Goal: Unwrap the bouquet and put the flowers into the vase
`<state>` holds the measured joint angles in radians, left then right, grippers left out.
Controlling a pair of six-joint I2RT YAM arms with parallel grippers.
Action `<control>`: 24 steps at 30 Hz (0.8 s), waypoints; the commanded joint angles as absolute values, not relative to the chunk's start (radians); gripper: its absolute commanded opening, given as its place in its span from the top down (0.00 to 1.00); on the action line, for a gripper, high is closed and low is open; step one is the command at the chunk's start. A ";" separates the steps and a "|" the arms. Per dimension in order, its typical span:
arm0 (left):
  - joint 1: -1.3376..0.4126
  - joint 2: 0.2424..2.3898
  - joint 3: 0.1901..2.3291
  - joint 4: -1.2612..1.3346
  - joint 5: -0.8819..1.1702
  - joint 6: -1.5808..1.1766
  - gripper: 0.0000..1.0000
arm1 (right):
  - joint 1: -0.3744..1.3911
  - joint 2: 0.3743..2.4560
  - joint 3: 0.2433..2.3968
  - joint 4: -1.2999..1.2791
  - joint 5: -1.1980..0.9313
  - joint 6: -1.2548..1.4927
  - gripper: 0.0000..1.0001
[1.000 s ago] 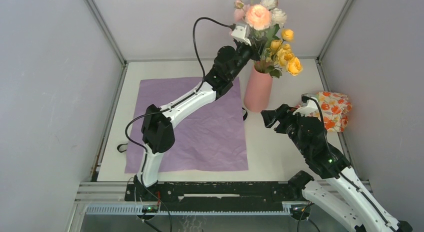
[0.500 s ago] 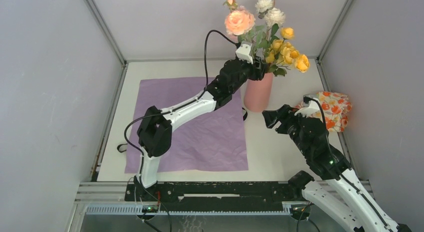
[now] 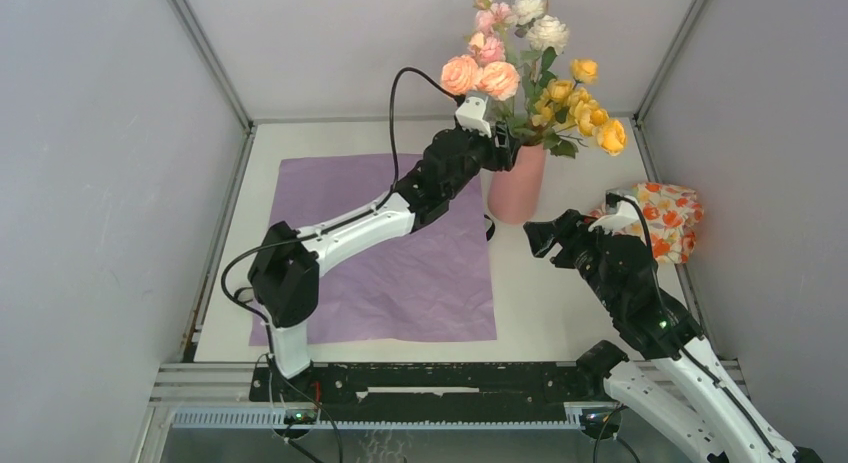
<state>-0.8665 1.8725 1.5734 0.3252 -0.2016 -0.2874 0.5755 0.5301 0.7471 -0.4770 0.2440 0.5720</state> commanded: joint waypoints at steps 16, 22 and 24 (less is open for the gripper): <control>-0.931 1.533 1.198 0.284 -0.261 -0.313 0.34 | 0.560 0.569 0.750 -0.448 0.228 0.570 0.23; -0.934 1.412 1.054 0.248 -0.285 -0.351 0.34 | 0.557 0.607 0.750 -0.437 0.218 0.582 0.23; -0.937 1.361 1.006 0.231 -0.304 -0.366 0.35 | 0.555 0.627 0.750 -0.438 0.214 0.590 0.23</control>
